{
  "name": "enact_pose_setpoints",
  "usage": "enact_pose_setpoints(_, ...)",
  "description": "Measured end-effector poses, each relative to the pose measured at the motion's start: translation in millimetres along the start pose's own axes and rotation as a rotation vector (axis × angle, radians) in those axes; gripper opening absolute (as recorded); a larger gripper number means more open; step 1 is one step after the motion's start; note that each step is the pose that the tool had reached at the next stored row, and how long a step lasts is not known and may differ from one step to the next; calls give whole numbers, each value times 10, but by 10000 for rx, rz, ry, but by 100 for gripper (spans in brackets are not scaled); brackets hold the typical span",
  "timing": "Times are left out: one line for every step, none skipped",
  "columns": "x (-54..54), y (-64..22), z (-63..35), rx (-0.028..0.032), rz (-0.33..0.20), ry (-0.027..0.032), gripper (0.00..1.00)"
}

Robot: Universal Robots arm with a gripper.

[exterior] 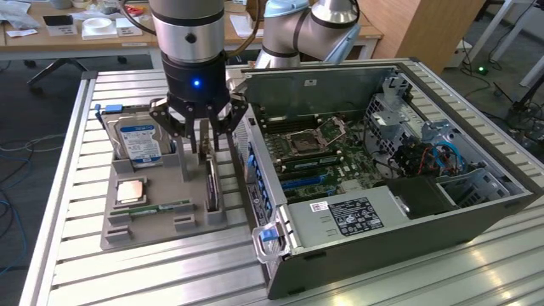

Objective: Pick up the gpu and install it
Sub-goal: 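Pick up the gpu and move the gpu toward the slot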

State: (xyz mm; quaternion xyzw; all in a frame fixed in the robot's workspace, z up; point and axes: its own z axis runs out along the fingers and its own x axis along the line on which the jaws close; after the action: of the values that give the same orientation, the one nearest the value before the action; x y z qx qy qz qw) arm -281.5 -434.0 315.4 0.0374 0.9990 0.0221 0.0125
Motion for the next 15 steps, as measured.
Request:
enact_pose_setpoints(0,0,3,0,1,0,42)
enact_pose_setpoints(0,0,6,1,1,0,42)
enact_pose_setpoints(0,0,10,0,0,0,42)
enact_pose_setpoints(0,-1,17,-2,0,-2,42)
enact_pose_setpoints(1,-1,25,-1,0,-1,42)
enact_pose_setpoints(1,-2,34,0,1,0,42)
enact_pose_setpoints(1,-2,42,0,0,0,42)
enact_pose_setpoints(1,-2,51,0,0,-1,42)
enact_pose_setpoints(1,-3,58,0,0,-1,42)
enact_pose_setpoints(1,-3,64,0,0,0,42)
enact_pose_setpoints(2,-3,67,2,0,1,42)
enact_pose_setpoints(2,-3,67,2,0,2,42)
enact_pose_setpoints(2,-3,68,3,0,2,42)
enact_pose_setpoints(2,-3,69,2,0,1,42)
enact_pose_setpoints(2,-3,72,0,0,0,42)
